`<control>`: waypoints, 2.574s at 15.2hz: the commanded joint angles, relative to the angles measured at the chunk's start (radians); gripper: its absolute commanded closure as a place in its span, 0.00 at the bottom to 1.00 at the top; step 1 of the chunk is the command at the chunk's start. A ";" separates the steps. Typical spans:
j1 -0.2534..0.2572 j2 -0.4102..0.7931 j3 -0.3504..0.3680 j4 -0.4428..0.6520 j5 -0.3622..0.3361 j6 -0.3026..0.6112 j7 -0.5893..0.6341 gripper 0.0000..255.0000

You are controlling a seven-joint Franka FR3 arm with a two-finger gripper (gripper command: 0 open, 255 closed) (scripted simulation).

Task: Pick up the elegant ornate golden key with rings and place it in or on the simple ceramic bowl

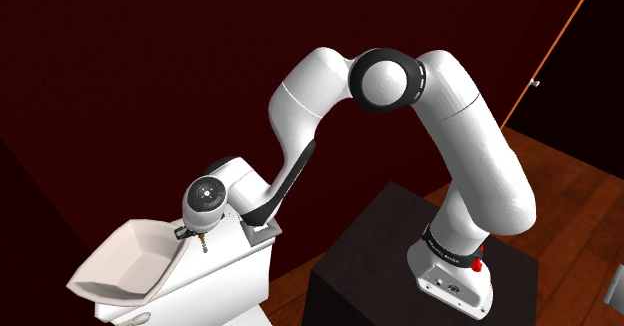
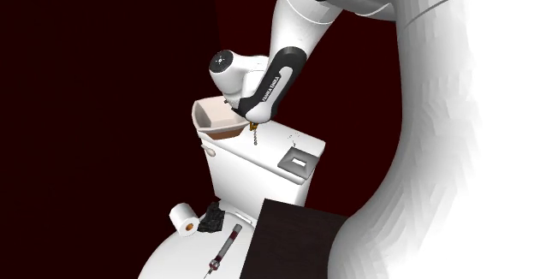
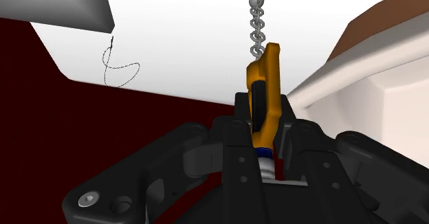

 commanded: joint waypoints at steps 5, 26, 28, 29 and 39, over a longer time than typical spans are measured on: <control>0.000 0.000 0.000 0.000 0.000 0.000 0.000 1.00; -0.090 -0.224 0.117 -0.100 0.210 -0.072 -0.196 1.00; -0.099 -0.244 0.129 -0.105 0.232 -0.080 -0.216 1.00; -0.104 -0.253 0.135 -0.107 0.243 -0.084 -0.227 1.00; -0.145 -0.342 0.190 -0.118 0.352 -0.130 -0.326 1.00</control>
